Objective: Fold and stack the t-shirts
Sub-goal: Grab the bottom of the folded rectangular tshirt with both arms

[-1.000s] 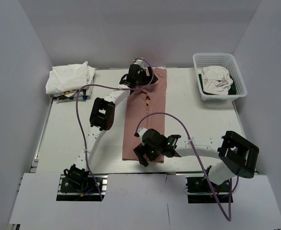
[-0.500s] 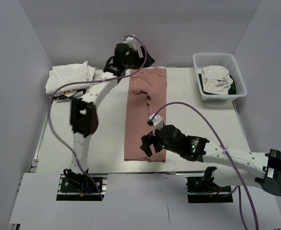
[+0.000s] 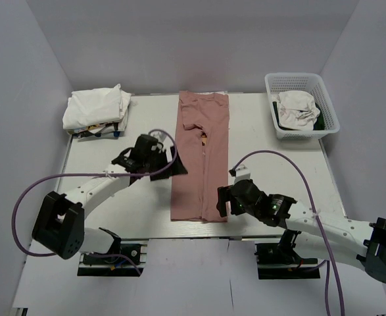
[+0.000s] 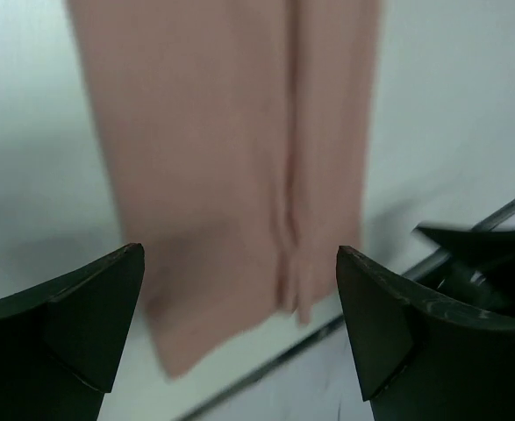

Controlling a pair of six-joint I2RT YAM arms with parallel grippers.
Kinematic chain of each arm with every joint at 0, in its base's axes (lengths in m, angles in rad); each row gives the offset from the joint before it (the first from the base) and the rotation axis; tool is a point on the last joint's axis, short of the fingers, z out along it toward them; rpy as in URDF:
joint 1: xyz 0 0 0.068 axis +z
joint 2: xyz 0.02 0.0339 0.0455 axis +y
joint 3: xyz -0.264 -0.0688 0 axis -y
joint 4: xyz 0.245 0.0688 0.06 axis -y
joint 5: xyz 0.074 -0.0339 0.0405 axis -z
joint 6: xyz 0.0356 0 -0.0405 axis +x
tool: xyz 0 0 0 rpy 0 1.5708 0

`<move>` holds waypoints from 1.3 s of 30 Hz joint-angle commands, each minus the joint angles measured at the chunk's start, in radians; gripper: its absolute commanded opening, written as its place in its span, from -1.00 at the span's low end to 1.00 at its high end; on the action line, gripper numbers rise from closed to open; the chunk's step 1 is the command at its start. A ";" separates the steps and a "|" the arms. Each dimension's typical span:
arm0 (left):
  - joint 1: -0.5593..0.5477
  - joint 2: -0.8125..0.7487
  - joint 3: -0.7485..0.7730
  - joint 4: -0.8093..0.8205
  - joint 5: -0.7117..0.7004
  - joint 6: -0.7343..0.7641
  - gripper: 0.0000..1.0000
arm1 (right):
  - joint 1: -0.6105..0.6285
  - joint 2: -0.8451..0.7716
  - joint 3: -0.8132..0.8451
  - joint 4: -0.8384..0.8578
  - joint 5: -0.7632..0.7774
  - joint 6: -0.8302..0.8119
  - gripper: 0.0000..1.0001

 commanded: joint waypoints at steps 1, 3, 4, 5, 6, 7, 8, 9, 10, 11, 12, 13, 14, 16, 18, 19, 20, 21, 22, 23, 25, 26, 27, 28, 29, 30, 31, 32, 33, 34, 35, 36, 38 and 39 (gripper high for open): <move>-0.035 -0.126 -0.107 -0.200 0.009 -0.032 0.99 | -0.025 -0.026 -0.035 0.021 -0.074 0.027 0.81; -0.049 -0.137 -0.146 -0.289 0.019 -0.032 0.99 | -0.029 -0.009 -0.053 0.032 -0.162 0.022 0.81; -0.064 -0.137 -0.178 -0.309 0.019 -0.041 0.99 | -0.034 -0.003 -0.053 0.055 -0.183 0.028 0.81; -0.065 -0.137 -0.192 -0.323 0.019 -0.041 0.99 | -0.033 0.000 -0.063 0.056 -0.206 0.031 0.81; -0.078 -0.137 -0.209 -0.323 0.038 -0.041 0.99 | -0.039 0.012 -0.070 0.063 -0.238 0.045 0.81; -0.092 -0.137 -0.242 -0.311 0.068 -0.050 0.99 | -0.043 0.017 -0.078 0.066 -0.245 0.048 0.81; -0.107 -0.137 -0.258 -0.299 0.084 -0.050 0.99 | -0.046 0.020 -0.084 0.069 -0.255 0.063 0.81; -0.108 -0.137 -0.276 -0.284 0.099 -0.050 0.99 | -0.046 0.023 -0.093 0.067 -0.257 0.068 0.81; -0.120 -0.128 -0.308 -0.253 0.110 -0.050 0.99 | -0.049 0.037 -0.104 0.081 -0.256 0.071 0.81; -0.120 -0.118 -0.321 -0.239 0.122 -0.050 0.99 | -0.057 0.041 -0.115 0.093 -0.256 0.086 0.81; -0.133 -0.108 -0.330 -0.228 0.122 -0.050 0.99 | -0.057 0.053 -0.116 0.095 -0.262 0.090 0.81; -0.143 -0.083 -0.330 -0.228 0.122 -0.050 0.92 | -0.063 0.067 -0.112 0.098 -0.266 0.090 0.81; -0.143 -0.072 -0.330 -0.218 0.122 -0.050 0.87 | -0.065 0.078 -0.110 0.099 -0.271 0.090 0.81; -0.154 -0.053 -0.330 -0.195 0.111 -0.041 0.76 | -0.068 0.090 -0.110 0.099 -0.274 0.091 0.81; -0.166 -0.026 -0.318 -0.184 0.130 -0.032 0.52 | -0.071 0.101 -0.112 0.102 -0.274 0.096 0.77; -0.175 -0.026 -0.318 -0.184 0.130 -0.032 0.45 | -0.074 0.112 -0.116 0.104 -0.274 0.100 0.77; -0.175 -0.011 -0.307 -0.196 0.119 -0.032 0.27 | -0.074 0.119 -0.116 0.104 -0.276 0.100 0.72; -0.175 0.007 -0.298 -0.196 0.105 -0.021 0.18 | -0.076 0.123 -0.116 0.102 -0.279 0.102 0.67; -0.175 0.017 -0.298 -0.208 0.105 -0.021 0.08 | -0.077 0.132 -0.115 0.107 -0.279 0.111 0.60; -0.184 0.026 -0.298 -0.208 0.090 -0.021 -0.06 | -0.076 0.132 -0.115 0.107 -0.277 0.110 0.41; -0.184 0.052 -0.288 -0.208 0.081 -0.021 -0.20 | -0.077 0.133 -0.113 0.102 -0.279 0.114 0.18; -0.184 0.063 -0.288 -0.198 0.081 -0.021 -0.38 | -0.080 0.135 -0.116 0.101 -0.277 0.117 -0.03; -0.184 0.073 -0.275 -0.198 0.081 -0.021 -0.52 | -0.080 0.132 -0.115 0.098 -0.274 0.125 -0.10; -0.184 0.093 -0.263 -0.207 0.081 -0.021 -0.78 | -0.083 0.133 -0.113 0.078 -0.274 0.125 -0.17; -0.184 0.093 -0.262 -0.218 0.070 -0.021 -1.00 | -0.097 0.127 -0.116 0.075 -0.274 0.131 -0.33; -0.184 0.105 -0.262 -0.218 0.070 -0.021 -1.00 | -0.077 0.127 -0.119 0.075 -0.277 0.139 -0.41; -0.184 0.106 -0.262 -0.218 0.070 -0.021 -1.00 | -0.079 0.124 -0.119 0.072 -0.292 0.142 -0.50; -0.184 0.106 -0.262 -0.204 0.084 -0.021 -1.00 | -0.079 0.121 -0.125 0.072 -0.302 0.139 -0.61; -0.184 0.093 -0.262 -0.193 0.084 -0.021 -1.00 | -0.077 0.121 -0.122 0.073 -0.308 0.114 -0.80; -0.184 0.084 -0.262 -0.193 0.084 -0.030 -1.00 | -0.077 0.121 -0.121 0.076 -0.321 0.104 -0.86; -0.184 0.072 -0.262 -0.193 0.084 -0.030 -1.00 | -0.076 0.116 -0.116 0.082 -0.340 0.091 -0.92; -0.193 0.041 -0.253 -0.193 0.084 -0.030 -1.00 | -0.077 0.115 -0.110 0.096 -0.341 0.077 -1.00; -0.193 0.008 -0.241 -0.193 0.084 -0.030 -1.00 | -0.077 0.106 -0.101 0.112 -0.329 0.062 -1.00; -0.193 -0.008 -0.227 -0.193 0.084 -0.030 -1.00 | -0.079 0.101 -0.084 0.119 -0.316 0.059 -1.00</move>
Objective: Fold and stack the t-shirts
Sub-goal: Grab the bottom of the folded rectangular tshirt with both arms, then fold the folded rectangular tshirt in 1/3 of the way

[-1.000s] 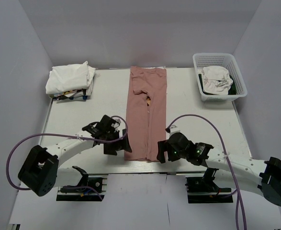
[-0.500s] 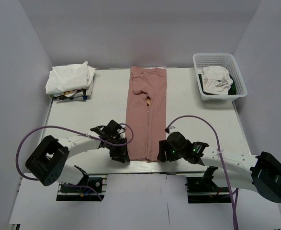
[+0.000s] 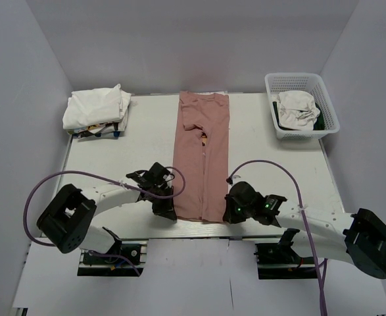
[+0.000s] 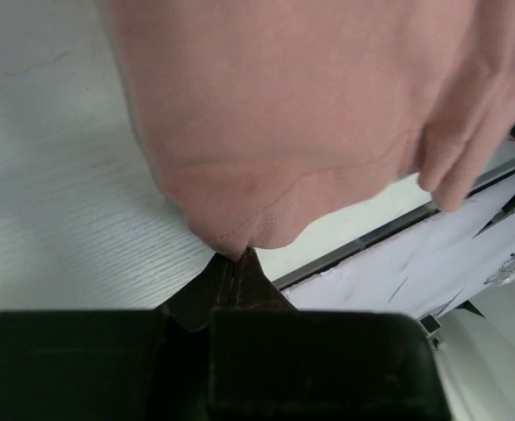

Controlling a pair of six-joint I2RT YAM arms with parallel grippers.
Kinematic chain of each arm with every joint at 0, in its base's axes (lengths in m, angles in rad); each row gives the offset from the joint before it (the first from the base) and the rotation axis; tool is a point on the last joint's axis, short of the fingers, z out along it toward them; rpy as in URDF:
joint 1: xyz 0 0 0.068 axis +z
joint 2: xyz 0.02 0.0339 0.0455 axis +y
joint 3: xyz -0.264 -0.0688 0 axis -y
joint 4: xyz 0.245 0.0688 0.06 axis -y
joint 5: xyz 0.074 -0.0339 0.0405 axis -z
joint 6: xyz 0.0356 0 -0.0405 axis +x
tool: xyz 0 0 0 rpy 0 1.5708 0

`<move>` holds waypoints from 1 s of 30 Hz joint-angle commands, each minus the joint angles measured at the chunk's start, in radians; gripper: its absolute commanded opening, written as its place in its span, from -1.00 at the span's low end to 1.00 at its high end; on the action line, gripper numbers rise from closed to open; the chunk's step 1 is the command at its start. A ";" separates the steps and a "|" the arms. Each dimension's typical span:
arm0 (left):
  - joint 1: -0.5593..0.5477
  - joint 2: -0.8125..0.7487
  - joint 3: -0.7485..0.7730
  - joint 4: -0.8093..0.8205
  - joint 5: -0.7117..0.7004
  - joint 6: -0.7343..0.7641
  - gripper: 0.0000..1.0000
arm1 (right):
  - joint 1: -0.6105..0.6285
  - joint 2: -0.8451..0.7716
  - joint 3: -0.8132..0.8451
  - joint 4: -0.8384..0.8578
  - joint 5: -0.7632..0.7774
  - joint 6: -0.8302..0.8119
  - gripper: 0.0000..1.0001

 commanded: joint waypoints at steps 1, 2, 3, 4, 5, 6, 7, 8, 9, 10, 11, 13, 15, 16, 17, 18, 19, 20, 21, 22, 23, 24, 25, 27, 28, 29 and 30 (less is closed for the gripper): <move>-0.007 -0.082 0.050 0.013 -0.045 0.010 -1.00 | 0.003 -0.034 0.030 0.025 0.003 -0.031 -1.00; -0.007 -0.106 0.050 0.023 -0.059 0.010 -1.00 | 0.003 -0.034 0.040 0.028 0.050 -0.034 -1.00; -0.007 -0.106 0.067 0.032 -0.059 0.010 -1.00 | 0.003 -0.045 0.063 0.025 0.069 -0.037 -1.00; -0.007 -0.121 0.088 0.032 -0.074 0.019 -1.00 | 0.003 -0.048 0.071 0.019 0.084 -0.043 -1.00; -0.007 -0.122 0.099 0.032 -0.086 0.020 -1.00 | 0.005 -0.046 0.094 0.016 0.115 -0.043 -1.00; -0.007 -0.131 0.112 0.043 -0.086 0.020 -1.00 | 0.002 -0.042 0.100 0.001 0.156 -0.041 -1.00; -0.007 -0.131 0.134 0.043 -0.097 0.029 -1.00 | 0.000 -0.039 0.121 -0.008 0.193 -0.040 -1.00; -0.007 -0.141 0.145 0.055 -0.114 0.041 -1.00 | -0.003 -0.036 0.146 -0.020 0.213 -0.037 -1.00; -0.007 -0.141 0.155 0.055 -0.128 0.041 -1.00 | -0.004 -0.020 0.155 -0.037 0.260 -0.040 -1.00; -0.007 -0.141 0.167 0.084 -0.151 0.041 -1.00 | -0.007 -0.014 0.192 -0.040 0.313 -0.037 -1.00; 0.004 -0.141 0.167 0.095 -0.161 0.050 -1.00 | -0.010 -0.009 0.201 -0.041 0.337 -0.034 -1.00; 0.016 -0.123 0.210 0.130 -0.216 0.050 -1.00 | -0.027 0.017 0.246 -0.024 0.447 -0.019 -1.00; 0.016 -0.083 0.277 0.131 -0.279 0.050 -1.00 | -0.035 0.056 0.267 0.013 0.518 -0.017 -1.00; 0.016 -0.066 0.303 0.140 -0.319 0.050 -1.00 | -0.052 0.069 0.292 0.021 0.558 -0.009 -1.00; 0.016 -0.051 0.326 0.140 -0.348 0.050 -1.00 | -0.059 0.082 0.319 0.031 0.569 -0.015 -1.00; 0.016 -0.019 0.372 0.140 -0.409 0.050 -1.00 | -0.066 0.121 0.345 0.065 0.584 -0.025 -1.00; 0.025 -0.001 0.400 0.140 -0.442 0.050 -1.00 | -0.084 0.138 0.358 0.074 0.594 -0.043 -1.00; 0.025 0.016 0.424 0.114 -0.474 0.050 -1.00 | -0.096 0.165 0.400 0.093 0.601 -0.067 -1.00; 0.025 0.035 0.470 0.114 -0.505 0.050 -1.00 | -0.118 0.193 0.416 0.096 0.606 -0.090 -1.00; 0.025 0.074 0.495 0.114 -0.523 0.062 -1.00 | -0.124 0.210 0.431 0.113 0.611 -0.101 -1.00; 0.034 0.095 0.519 0.103 -0.534 0.075 -1.00 | -0.151 0.237 0.469 0.137 0.618 -0.135 -1.00; 0.035 0.113 0.565 0.103 -0.543 0.075 -1.00 | -0.164 0.266 0.488 0.139 0.615 -0.137 -1.00; 0.044 0.145 0.587 0.103 -0.543 0.096 -1.00 | -0.170 0.292 0.502 0.169 0.591 -0.146 -1.00; 0.053 0.170 0.628 0.118 -0.563 0.111 -1.00 | -0.201 0.334 0.543 0.193 0.575 -0.196 -1.00; 0.053 0.182 0.641 0.129 -0.563 0.112 -1.00 | -0.210 0.365 0.553 0.209 0.554 -0.202 -1.00; 0.062 0.205 0.662 0.141 -0.573 0.122 -1.00 | -0.236 0.382 0.592 0.211 0.548 -0.224 -1.00; 0.073 0.217 0.674 0.141 -0.573 0.134 -1.00 | -0.240 0.406 0.600 0.213 0.545 -0.232 -1.00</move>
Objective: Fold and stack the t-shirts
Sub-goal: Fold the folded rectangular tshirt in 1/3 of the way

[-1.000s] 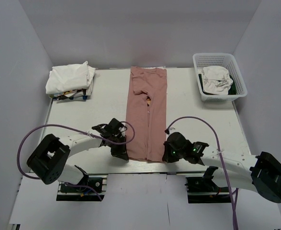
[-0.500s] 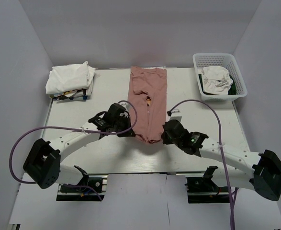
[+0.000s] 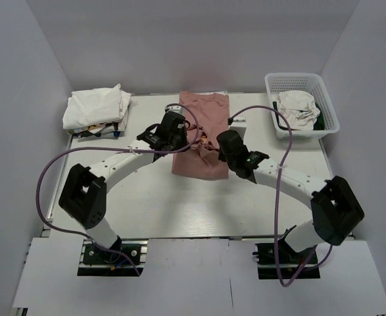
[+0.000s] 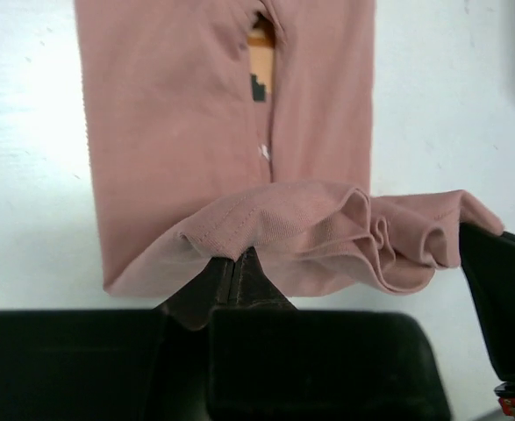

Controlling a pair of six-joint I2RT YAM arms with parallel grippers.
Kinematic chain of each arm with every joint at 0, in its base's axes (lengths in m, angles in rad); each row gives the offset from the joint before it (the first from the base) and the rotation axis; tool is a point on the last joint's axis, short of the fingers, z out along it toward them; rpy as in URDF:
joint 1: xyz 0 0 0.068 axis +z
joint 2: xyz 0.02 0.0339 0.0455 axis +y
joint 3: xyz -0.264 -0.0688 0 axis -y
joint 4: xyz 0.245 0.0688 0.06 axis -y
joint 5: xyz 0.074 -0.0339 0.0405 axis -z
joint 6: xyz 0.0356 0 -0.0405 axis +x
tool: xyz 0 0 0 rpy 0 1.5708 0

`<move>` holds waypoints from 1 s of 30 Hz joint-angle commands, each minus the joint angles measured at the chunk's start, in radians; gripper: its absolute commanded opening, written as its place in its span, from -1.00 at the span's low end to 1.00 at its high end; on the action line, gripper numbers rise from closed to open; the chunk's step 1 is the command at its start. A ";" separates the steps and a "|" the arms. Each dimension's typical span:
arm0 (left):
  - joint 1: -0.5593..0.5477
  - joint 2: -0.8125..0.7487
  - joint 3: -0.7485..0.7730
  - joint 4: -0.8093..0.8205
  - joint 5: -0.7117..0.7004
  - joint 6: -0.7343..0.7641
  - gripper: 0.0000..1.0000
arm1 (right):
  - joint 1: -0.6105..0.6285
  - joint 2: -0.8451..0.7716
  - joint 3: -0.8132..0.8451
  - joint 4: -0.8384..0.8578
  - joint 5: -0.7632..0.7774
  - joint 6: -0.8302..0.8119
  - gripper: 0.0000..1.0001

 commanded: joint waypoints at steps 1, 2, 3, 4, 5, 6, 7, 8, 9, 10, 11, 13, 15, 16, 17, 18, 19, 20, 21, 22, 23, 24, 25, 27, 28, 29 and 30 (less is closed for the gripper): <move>0.031 0.023 0.080 0.035 -0.063 0.044 -1.00 | -0.040 0.065 0.079 0.115 0.007 -0.079 -1.00; 0.031 0.037 0.092 0.035 -0.063 0.055 -1.00 | -0.055 0.077 0.087 0.123 0.004 -0.082 -1.00; 0.042 0.064 0.103 0.046 -0.063 0.064 -1.00 | -0.060 0.100 0.108 0.136 -0.007 -0.097 -1.00; 0.042 0.080 0.127 0.056 -0.063 0.073 -1.00 | -0.073 0.123 0.116 0.146 -0.005 -0.106 -1.00; 0.051 0.095 0.138 0.072 -0.063 0.090 -1.00 | -0.086 0.133 0.134 0.147 -0.022 -0.112 -1.00; 0.060 0.125 0.149 0.081 -0.048 0.102 -1.00 | -0.100 0.163 0.151 0.150 -0.028 -0.123 -1.00; 0.060 0.141 0.175 0.081 -0.037 0.125 -1.00 | -0.101 0.176 0.156 0.161 -0.036 -0.129 -1.00; 0.071 0.156 0.190 0.081 -0.037 0.126 -1.00 | -0.118 0.182 0.160 0.170 -0.046 -0.134 -1.00; 0.071 0.172 0.204 0.081 -0.028 0.139 -1.00 | -0.123 0.209 0.176 0.173 -0.051 -0.137 -1.00; 0.071 0.201 0.230 0.081 -0.028 0.148 -1.00 | -0.126 0.222 0.183 0.173 -0.059 -0.139 -1.00; 0.082 0.215 0.241 0.081 -0.028 0.149 -1.00 | -0.132 0.231 0.202 0.173 -0.072 -0.140 -1.00; 0.093 0.241 0.275 0.072 -0.028 0.149 -1.00 | -0.152 0.277 0.228 0.172 -0.083 -0.148 -1.00; 0.102 0.274 0.293 0.072 -0.028 0.149 -1.00 | -0.166 0.314 0.248 0.176 -0.097 -0.155 -1.00; 0.113 0.275 0.293 0.072 -0.028 0.149 -1.00 | -0.175 0.323 0.260 0.189 -0.114 -0.172 -1.00; 0.113 0.288 0.293 0.082 -0.028 0.149 -1.00 | -0.181 0.334 0.262 0.196 -0.119 -0.180 -1.00; 0.122 0.297 0.293 0.105 -0.003 0.149 -1.00 | -0.190 0.360 0.274 0.221 -0.138 -0.191 -1.00; 0.131 0.316 0.304 0.106 0.006 0.161 -1.00 | -0.210 0.369 0.282 0.221 -0.140 -0.188 -1.00; 0.131 0.330 0.313 0.106 0.006 0.161 -1.00 | -0.200 0.399 0.291 0.213 -0.145 -0.188 -1.00; 0.140 0.348 0.347 0.106 0.018 0.161 -1.00 | -0.202 0.410 0.298 0.209 -0.157 -0.189 -1.00; 0.149 0.388 0.368 0.081 0.029 0.161 -0.75 | -0.212 0.430 0.329 0.206 -0.160 -0.192 -0.80; 0.149 0.411 0.396 0.058 0.029 0.152 -0.54 | -0.218 0.458 0.337 0.206 -0.166 -0.201 -0.53; 0.162 0.429 0.448 0.040 0.029 0.139 -0.27 | -0.222 0.469 0.352 0.221 -0.183 -0.218 -0.20; 0.162 0.443 0.468 0.015 0.029 0.139 0.15 | -0.227 0.481 0.378 0.221 -0.185 -0.247 0.06; 0.172 0.456 0.506 -0.006 0.029 0.130 0.77 | -0.233 0.512 0.435 0.174 -0.209 -0.270 0.40; 0.172 0.456 0.506 -0.019 0.029 0.121 0.94 | -0.238 0.513 0.459 0.148 -0.212 -0.269 0.44; 0.182 0.456 0.506 -0.019 0.029 0.121 0.99 | -0.239 0.506 0.463 0.143 -0.212 -0.272 0.73; 0.182 0.419 0.485 -0.019 0.029 0.121 0.99 | -0.236 0.493 0.455 0.149 -0.220 -0.272 0.81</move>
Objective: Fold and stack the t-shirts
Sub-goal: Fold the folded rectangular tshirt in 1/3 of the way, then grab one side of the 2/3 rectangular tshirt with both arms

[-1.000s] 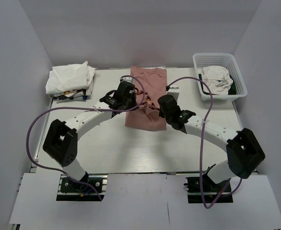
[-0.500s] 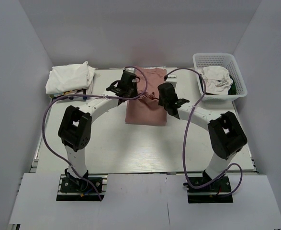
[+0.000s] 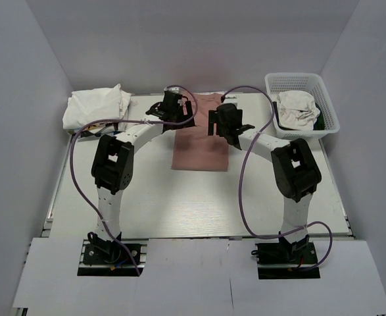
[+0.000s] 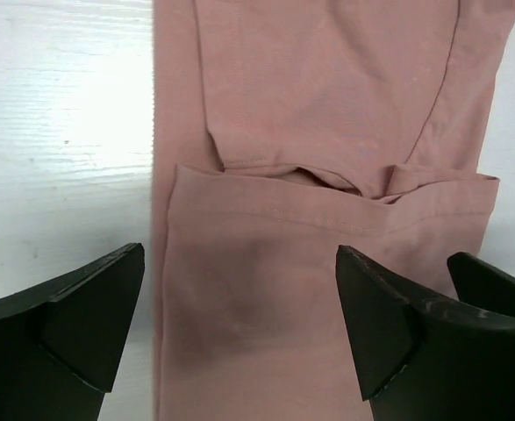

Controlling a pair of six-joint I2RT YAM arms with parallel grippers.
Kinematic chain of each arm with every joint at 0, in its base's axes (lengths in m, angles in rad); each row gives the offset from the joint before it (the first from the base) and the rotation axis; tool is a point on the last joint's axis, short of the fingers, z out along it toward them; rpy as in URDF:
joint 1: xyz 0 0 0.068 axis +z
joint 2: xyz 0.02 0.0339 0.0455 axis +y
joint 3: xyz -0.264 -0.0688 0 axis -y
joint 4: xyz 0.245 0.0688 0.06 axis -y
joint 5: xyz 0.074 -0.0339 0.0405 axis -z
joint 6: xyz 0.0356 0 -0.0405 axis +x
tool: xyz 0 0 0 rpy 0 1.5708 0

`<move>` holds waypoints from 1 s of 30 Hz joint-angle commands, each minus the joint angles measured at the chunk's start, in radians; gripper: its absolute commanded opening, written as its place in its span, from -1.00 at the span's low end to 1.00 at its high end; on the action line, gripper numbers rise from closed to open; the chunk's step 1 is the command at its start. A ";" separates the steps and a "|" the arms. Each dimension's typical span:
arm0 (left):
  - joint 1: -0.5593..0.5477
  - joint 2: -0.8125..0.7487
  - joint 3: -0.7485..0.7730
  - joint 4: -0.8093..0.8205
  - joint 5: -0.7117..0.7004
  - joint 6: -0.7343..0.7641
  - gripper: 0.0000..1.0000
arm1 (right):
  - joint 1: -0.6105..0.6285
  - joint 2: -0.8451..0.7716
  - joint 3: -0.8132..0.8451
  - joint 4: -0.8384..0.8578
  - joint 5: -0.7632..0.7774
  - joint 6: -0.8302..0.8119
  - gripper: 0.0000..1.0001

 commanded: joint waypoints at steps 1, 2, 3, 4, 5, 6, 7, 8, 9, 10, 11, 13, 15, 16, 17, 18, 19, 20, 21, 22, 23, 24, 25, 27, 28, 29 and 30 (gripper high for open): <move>0.012 -0.097 0.001 -0.033 0.008 -0.017 0.99 | -0.005 -0.057 0.044 0.023 -0.047 -0.039 0.81; 0.012 -0.122 -0.057 -0.021 0.008 -0.017 0.99 | -0.004 -0.090 -0.014 0.037 -0.067 -0.038 0.81; 0.012 -0.149 -0.091 -0.004 0.008 -0.026 0.99 | -0.002 -0.107 -0.040 0.052 -0.084 -0.038 0.81; 0.012 -0.203 -0.127 -0.004 0.008 -0.039 0.99 | 0.001 -0.155 -0.091 0.080 -0.138 -0.035 0.81; 0.012 -0.229 -0.198 0.008 0.008 -0.039 0.99 | 0.002 -0.170 -0.131 0.078 -0.149 -0.017 0.81; 0.012 -0.254 -0.232 0.008 0.008 -0.069 0.99 | 0.002 -0.185 -0.148 0.072 -0.173 -0.010 0.81; 0.012 -0.274 -0.263 -0.001 0.020 -0.080 0.99 | 0.002 -0.211 -0.184 0.051 -0.190 0.008 0.81; 0.012 -0.313 -0.324 -0.012 0.034 -0.091 0.99 | -0.002 -0.232 -0.218 0.040 -0.216 0.046 0.81; 0.012 -0.332 -0.358 -0.012 0.034 -0.091 0.99 | -0.001 -0.246 -0.260 0.010 -0.239 0.066 0.81; 0.012 -0.349 -0.392 -0.012 0.051 -0.102 0.99 | -0.004 -0.272 -0.284 -0.004 -0.251 0.101 0.81; 0.002 -0.379 -0.453 -0.012 0.060 -0.102 0.99 | -0.002 -0.309 -0.310 0.002 -0.268 0.115 0.81; -0.007 -0.403 -0.522 -0.012 0.072 -0.111 0.99 | -0.002 -0.352 -0.409 0.005 -0.278 0.164 0.81; -0.007 -0.412 -0.556 0.000 0.088 -0.111 0.99 | -0.004 -0.384 -0.470 0.002 -0.301 0.201 0.81; -0.007 -0.412 -0.584 0.016 0.098 -0.120 0.99 | -0.005 -0.390 -0.481 0.000 -0.305 0.209 0.81; -0.007 -0.412 -0.584 0.016 0.117 -0.120 0.99 | -0.007 -0.400 -0.501 0.006 -0.302 0.220 0.81; 0.002 -0.398 -0.595 0.025 0.117 -0.120 0.99 | -0.007 -0.401 -0.518 0.009 -0.296 0.244 0.81; 0.002 -0.380 -0.595 0.037 0.132 -0.131 0.99 | -0.010 -0.400 -0.528 0.023 -0.287 0.252 0.81; 0.002 -0.368 -0.595 0.037 0.132 -0.131 0.99 | -0.015 -0.394 -0.531 0.031 -0.267 0.269 0.81; 0.002 -0.354 -0.583 0.037 0.119 -0.131 0.99 | -0.015 -0.374 -0.535 0.035 -0.261 0.281 0.81; 0.002 -0.335 -0.554 0.016 0.119 -0.131 0.99 | -0.016 -0.369 -0.532 0.043 -0.264 0.298 0.81; -0.008 -0.305 -0.541 0.004 0.119 -0.131 0.99 | -0.019 -0.352 -0.524 0.034 -0.268 0.307 0.81; -0.008 -0.292 -0.532 -0.005 0.109 -0.131 0.96 | -0.021 -0.343 -0.519 0.031 -0.275 0.315 0.81; -0.008 -0.283 -0.532 -0.015 0.109 -0.131 0.82 | -0.021 -0.338 -0.519 0.029 -0.278 0.324 0.81; -0.008 -0.274 -0.543 -0.015 0.131 -0.131 0.71 | -0.021 -0.332 -0.518 0.014 -0.275 0.321 0.77; -0.008 -0.274 -0.552 -0.006 0.141 -0.131 0.63 | -0.021 -0.334 -0.518 0.006 -0.276 0.327 0.74; -0.008 -0.274 -0.570 -0.006 0.142 -0.131 0.57 | -0.019 -0.331 -0.516 -0.004 -0.278 0.327 0.72; -0.008 -0.283 -0.570 0.004 0.152 -0.131 0.51 | -0.019 -0.326 -0.519 -0.009 -0.278 0.327 0.72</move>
